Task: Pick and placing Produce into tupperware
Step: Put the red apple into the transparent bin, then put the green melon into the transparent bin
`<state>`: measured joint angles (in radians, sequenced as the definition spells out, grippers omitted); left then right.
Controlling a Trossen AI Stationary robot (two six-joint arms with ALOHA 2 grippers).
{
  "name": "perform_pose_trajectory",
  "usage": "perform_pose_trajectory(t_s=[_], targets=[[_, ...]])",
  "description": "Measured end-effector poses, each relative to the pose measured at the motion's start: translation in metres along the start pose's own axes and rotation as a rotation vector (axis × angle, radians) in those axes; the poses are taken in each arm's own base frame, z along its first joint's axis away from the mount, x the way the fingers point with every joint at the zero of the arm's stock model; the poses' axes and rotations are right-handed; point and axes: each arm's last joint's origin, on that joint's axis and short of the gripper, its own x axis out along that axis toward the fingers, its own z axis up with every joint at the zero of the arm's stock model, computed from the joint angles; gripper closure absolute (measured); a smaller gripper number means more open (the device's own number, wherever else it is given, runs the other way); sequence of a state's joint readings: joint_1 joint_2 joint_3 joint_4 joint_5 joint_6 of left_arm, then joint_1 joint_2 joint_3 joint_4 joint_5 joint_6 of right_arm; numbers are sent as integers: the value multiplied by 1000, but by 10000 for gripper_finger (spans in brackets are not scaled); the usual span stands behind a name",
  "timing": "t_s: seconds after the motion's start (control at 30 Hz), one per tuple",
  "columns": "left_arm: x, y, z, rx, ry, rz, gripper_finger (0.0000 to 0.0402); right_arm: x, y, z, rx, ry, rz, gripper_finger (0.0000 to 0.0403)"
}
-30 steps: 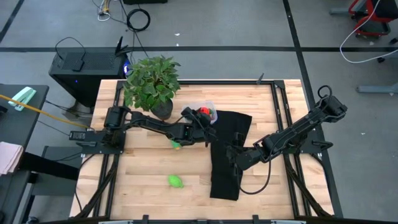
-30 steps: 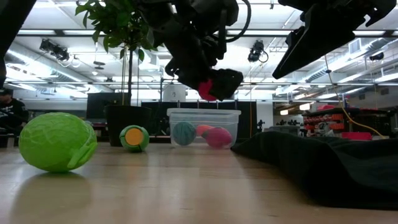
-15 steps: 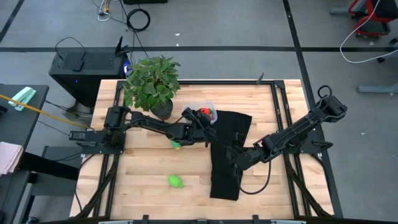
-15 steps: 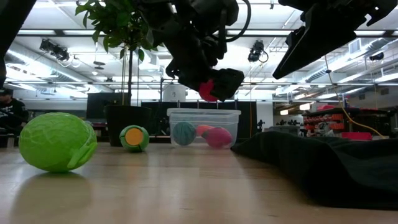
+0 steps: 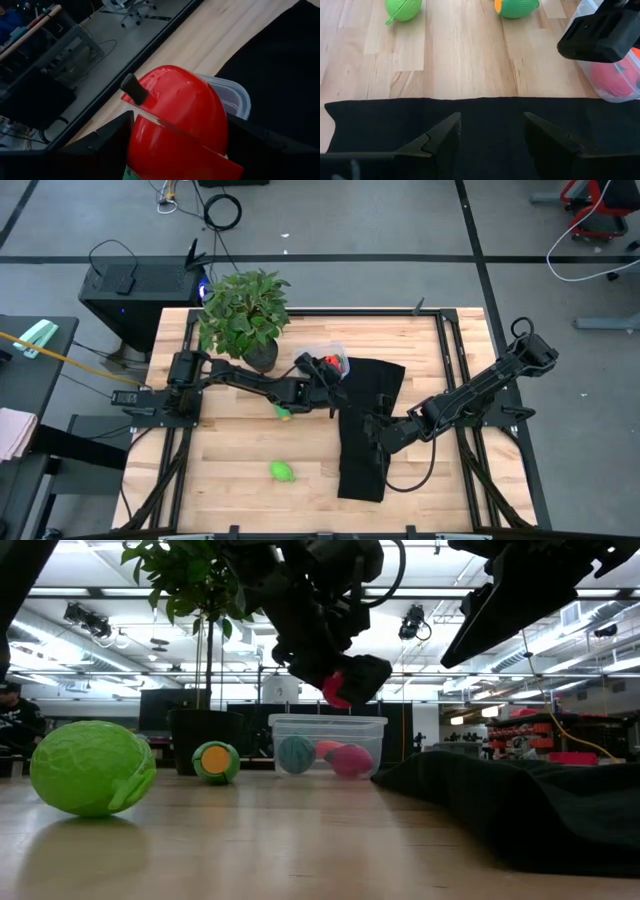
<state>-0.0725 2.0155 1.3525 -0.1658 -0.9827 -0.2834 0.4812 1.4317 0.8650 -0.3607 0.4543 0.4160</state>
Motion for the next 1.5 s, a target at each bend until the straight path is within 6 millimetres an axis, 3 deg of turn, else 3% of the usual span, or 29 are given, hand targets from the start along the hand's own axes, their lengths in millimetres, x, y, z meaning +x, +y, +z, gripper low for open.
perform_pose_trajectory(t_s=[0.23,0.63,0.83,1.03,1.23,1.5], targets=[[5,1,0,23,25,-67,103,0,0,0,0,1,3,183],[16,9,5,41,29,-75,20,0,0,0,0,4,9,183],[12,5,7,-3,6,-108,18,0,0,0,0,4,10,183],[-13,-14,14,42,-103,-179,31,0,0,-1,-4,13,6,183],[-52,-35,13,115,-178,-259,33,0,0,-1,-6,16,5,183],[-107,-57,-17,250,-135,-347,33,0,-1,-3,7,30,7,183]])
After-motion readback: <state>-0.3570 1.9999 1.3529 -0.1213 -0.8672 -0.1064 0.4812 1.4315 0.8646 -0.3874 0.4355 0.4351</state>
